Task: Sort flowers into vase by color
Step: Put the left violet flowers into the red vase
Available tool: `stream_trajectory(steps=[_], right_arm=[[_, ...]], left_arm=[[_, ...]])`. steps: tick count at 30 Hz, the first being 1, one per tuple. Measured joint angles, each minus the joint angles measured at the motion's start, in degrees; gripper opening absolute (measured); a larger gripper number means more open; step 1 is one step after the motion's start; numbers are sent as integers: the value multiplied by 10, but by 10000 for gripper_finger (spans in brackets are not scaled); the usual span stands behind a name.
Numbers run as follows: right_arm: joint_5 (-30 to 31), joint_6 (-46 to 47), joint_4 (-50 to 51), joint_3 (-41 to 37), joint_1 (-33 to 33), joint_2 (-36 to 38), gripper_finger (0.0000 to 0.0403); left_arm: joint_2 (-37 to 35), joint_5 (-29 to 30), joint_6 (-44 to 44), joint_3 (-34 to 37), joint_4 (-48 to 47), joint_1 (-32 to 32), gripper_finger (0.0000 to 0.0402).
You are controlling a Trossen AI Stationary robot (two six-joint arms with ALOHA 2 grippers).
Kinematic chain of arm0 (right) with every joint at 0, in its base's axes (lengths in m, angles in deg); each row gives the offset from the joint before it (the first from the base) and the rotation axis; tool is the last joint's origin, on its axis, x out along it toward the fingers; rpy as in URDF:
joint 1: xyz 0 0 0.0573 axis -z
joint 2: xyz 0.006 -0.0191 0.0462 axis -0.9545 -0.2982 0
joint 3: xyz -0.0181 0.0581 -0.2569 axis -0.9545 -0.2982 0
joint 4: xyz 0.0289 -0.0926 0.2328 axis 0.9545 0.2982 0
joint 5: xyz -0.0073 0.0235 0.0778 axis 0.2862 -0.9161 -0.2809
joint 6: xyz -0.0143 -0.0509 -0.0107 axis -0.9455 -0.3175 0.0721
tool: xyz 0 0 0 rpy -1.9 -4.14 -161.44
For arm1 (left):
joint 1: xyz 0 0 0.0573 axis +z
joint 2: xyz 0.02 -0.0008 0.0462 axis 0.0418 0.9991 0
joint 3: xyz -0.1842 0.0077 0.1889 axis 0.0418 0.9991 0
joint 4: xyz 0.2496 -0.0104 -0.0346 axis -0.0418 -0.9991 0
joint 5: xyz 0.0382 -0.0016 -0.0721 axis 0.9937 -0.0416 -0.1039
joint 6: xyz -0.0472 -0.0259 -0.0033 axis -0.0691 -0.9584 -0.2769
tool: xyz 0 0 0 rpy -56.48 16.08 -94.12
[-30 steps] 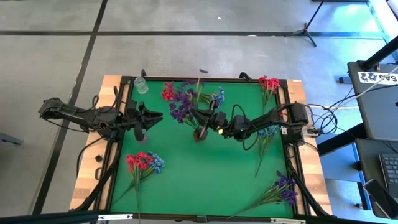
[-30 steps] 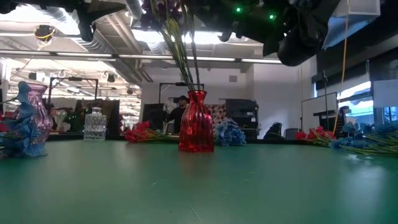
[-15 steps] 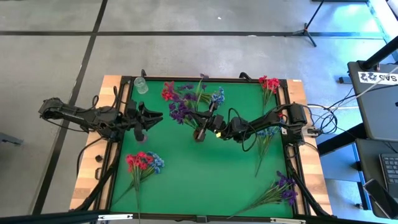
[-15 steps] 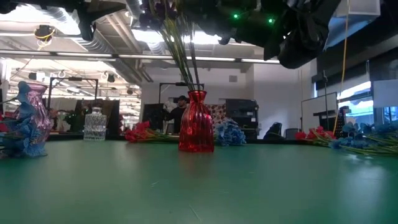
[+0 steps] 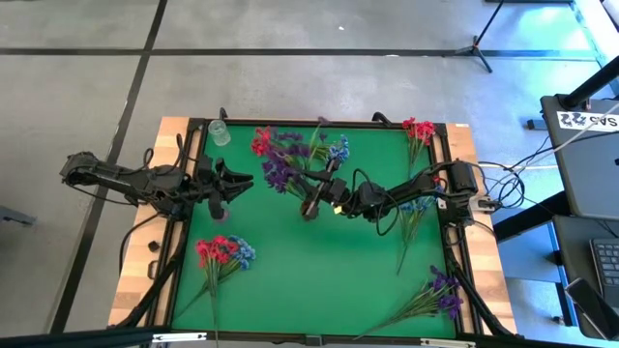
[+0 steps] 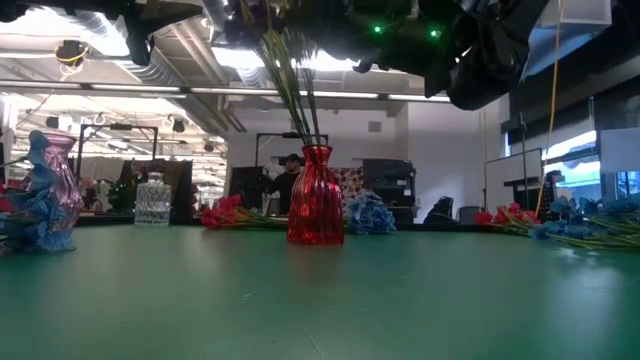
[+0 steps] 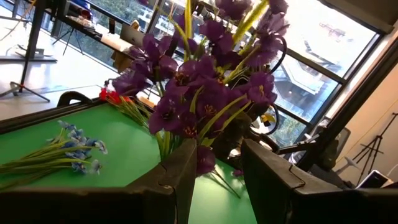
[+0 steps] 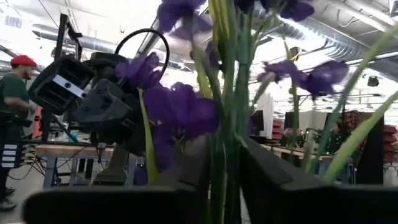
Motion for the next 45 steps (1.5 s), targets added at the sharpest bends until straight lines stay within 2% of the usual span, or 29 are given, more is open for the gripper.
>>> stream_trajectory(steps=[5, 9, 16, 24, 36, 40, 45], right_arm=[[43, -3, 1, 0, -19, 4, 154], [101, -5, 4, 0, -41, 20, 178], [130, 42, 117, 0, -61, 42, 182], [172, 96, 165, 0, -91, 64, 182], [174, 249, 455, 5, -96, 172, 182], [150, 282, 579, 39, -96, 204, 182], [106, 335, 795, 119, -96, 213, 198]], left_arm=[[0, 0, 0, 0, 0, 0, 124], [0, 0, 1, 0, 0, 0, 124], [0, 1, 1, 0, -1, 0, 124], [0, 1, 1, 0, 0, 0, 124], [0, 1, 1, 0, 0, 0, 124], [0, 1, 1, 0, 0, 0, 124], [0, 1, 1, 0, 0, 0, 124]])
